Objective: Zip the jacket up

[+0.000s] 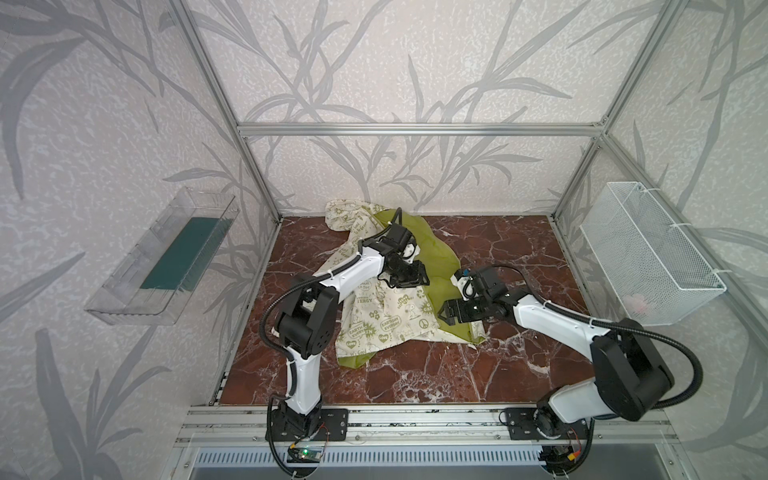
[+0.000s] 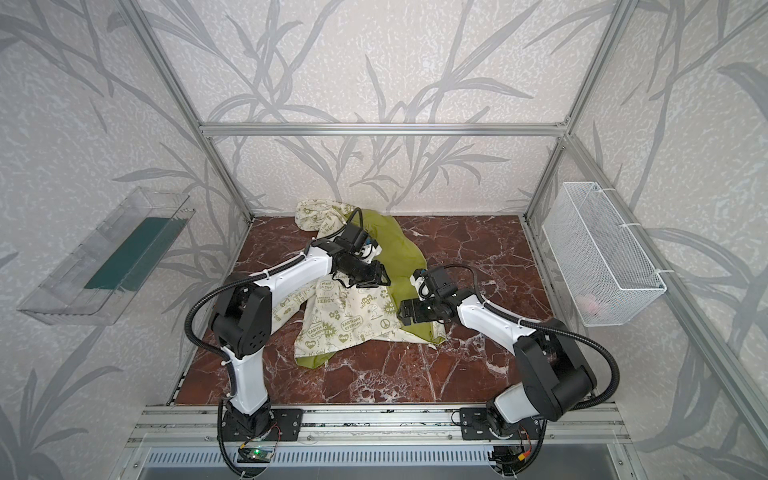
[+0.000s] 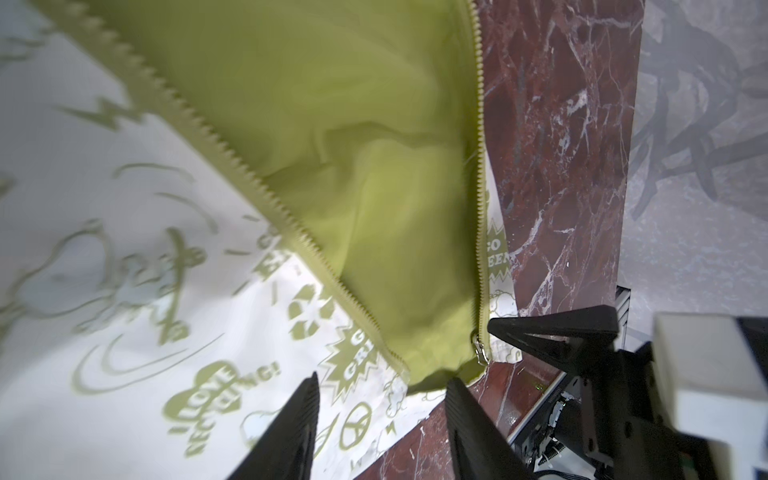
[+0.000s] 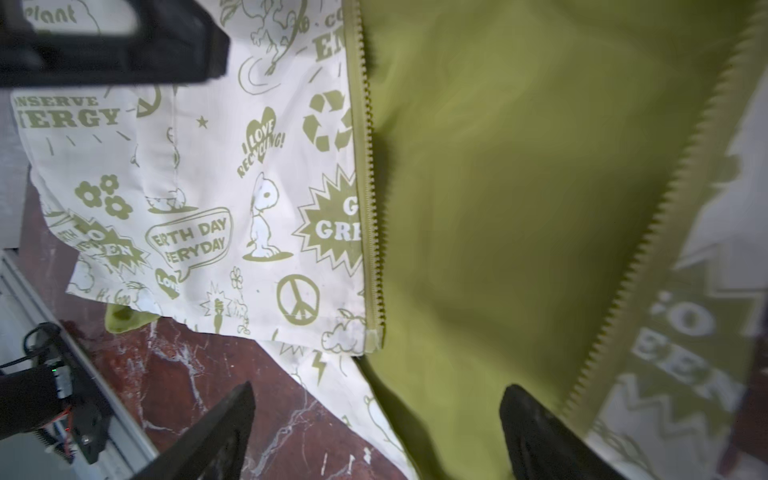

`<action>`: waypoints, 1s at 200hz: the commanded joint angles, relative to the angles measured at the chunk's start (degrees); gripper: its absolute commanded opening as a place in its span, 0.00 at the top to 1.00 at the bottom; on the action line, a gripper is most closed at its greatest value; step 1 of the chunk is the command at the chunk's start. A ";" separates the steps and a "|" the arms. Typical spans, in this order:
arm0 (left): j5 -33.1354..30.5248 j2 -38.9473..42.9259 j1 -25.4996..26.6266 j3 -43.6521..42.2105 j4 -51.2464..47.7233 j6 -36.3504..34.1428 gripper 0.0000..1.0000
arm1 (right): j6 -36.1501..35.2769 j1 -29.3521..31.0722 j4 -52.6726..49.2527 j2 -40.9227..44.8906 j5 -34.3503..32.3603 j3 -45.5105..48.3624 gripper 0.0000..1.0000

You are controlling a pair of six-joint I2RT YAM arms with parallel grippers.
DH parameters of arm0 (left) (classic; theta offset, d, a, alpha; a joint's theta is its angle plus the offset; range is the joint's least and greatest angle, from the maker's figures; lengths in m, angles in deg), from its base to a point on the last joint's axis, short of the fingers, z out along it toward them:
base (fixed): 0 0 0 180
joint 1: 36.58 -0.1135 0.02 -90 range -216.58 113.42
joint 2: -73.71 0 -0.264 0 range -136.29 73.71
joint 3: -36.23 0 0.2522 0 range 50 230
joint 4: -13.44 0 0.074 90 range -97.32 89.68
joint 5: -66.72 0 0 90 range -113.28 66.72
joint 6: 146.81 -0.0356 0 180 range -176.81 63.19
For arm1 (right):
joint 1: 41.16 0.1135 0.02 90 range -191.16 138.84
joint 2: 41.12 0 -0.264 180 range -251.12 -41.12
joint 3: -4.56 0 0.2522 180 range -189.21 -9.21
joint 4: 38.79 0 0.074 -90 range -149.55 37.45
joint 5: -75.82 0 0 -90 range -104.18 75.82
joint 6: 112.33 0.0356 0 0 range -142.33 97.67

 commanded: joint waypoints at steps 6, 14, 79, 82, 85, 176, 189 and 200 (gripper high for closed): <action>-0.62 4.11 -3.04 -4.84 -0.21 1.61 0.47 | 2.20 0.46 0.95 -4.36 8.57 -3.80 0.10; -0.68 4.63 -3.69 -6.19 -0.21 1.41 0.46 | 2.30 0.44 0.29 -5.82 9.01 -5.12 0.11; -4.29 5.39 -4.68 -16.03 0.86 0.89 0.46 | 1.19 0.61 0.88 -13.93 11.67 -11.49 0.13; -4.44 5.44 -4.68 -16.41 1.19 0.85 0.46 | 1.06 0.57 0.81 -14.28 11.66 -11.82 0.13; -4.55 5.45 -4.68 -16.74 1.36 0.89 0.46 | 0.85 0.58 0.76 -14.63 11.68 -12.25 0.13; -5.72 1.95 -7.00 -16.74 0.99 -2.32 0.46 | -3.37 0.31 -1.00 -23.81 14.97 -21.07 0.13; -5.75 1.83 -7.17 -16.65 0.91 -2.57 0.46 | -4.05 0.05 -1.17 -24.79 17.57 -21.81 0.13; -5.75 1.77 -7.22 -16.65 0.93 -2.65 0.46 | -4.84 -0.04 -2.42 -25.29 17.26 -22.58 0.12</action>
